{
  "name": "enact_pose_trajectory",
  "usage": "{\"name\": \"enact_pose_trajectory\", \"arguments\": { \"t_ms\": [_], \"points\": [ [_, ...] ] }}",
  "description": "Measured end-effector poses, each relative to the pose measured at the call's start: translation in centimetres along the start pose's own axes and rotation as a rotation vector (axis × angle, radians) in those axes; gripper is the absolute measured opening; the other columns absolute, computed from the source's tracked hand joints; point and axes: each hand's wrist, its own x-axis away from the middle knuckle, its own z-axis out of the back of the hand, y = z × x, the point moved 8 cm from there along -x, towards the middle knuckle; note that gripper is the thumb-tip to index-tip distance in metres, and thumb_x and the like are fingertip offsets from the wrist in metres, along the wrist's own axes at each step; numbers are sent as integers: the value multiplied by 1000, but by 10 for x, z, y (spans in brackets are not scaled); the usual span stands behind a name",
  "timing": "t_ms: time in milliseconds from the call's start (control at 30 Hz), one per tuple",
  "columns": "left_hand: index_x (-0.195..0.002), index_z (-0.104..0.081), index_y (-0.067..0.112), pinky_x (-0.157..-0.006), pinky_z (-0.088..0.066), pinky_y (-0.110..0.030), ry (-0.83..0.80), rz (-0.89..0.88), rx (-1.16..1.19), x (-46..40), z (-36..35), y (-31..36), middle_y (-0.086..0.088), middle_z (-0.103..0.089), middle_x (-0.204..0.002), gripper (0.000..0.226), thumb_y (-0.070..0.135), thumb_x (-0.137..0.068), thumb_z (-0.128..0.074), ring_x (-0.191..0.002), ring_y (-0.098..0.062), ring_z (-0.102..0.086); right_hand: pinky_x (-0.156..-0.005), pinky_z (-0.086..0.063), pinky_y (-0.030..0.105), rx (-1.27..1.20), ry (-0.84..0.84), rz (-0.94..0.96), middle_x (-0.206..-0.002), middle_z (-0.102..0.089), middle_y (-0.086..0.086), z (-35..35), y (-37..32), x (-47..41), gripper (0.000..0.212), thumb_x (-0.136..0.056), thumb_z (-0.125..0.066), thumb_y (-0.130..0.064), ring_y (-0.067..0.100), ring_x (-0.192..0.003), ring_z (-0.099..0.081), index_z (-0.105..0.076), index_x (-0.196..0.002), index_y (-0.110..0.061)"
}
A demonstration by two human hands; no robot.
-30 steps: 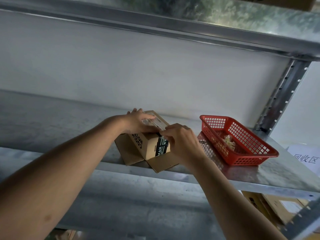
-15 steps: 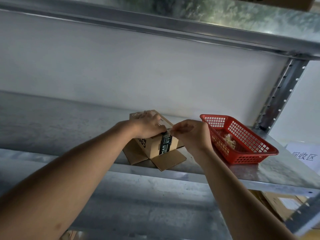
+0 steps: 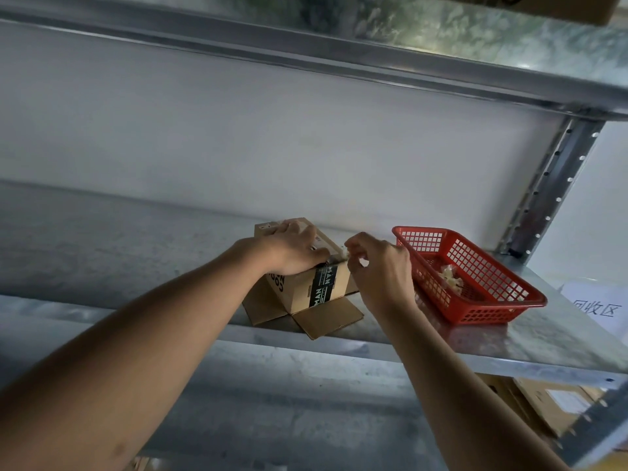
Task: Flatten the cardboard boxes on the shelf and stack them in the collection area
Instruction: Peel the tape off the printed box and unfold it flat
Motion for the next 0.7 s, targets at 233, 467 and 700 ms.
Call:
{"name": "enact_pose_trajectory", "arguments": {
  "t_ms": [233,467,700],
  "points": [
    [-160,-20,28,-120,-26,-60,28,13,19,3,0,5,-13,-21,-167,109,98,-77,-28,-154,-41,-19,-82,-62,29,-240,-98,-42,-107,-79,-8,-9,6,-4,33,-92,-70,-3,3,-90,-74,-76,-118,-22],
    [-157,-23,29,-123,-20,-60,15,5,49,8,0,5,-12,-21,-167,108,98,-75,-28,-155,-39,-15,-55,-42,14,-221,-217,-289,-76,-69,-17,-23,33,-5,18,-92,-78,-31,-3,-61,-62,-81,-108,-26],
    [-156,-24,25,-123,-19,-58,31,3,22,7,0,4,-11,-21,-167,104,96,-81,-28,-156,-36,-15,-56,-55,22,-250,-165,-307,-74,-74,-17,-14,34,-3,10,-82,-83,-34,-1,-68,-70,-75,-78,-30]
  ]
}}
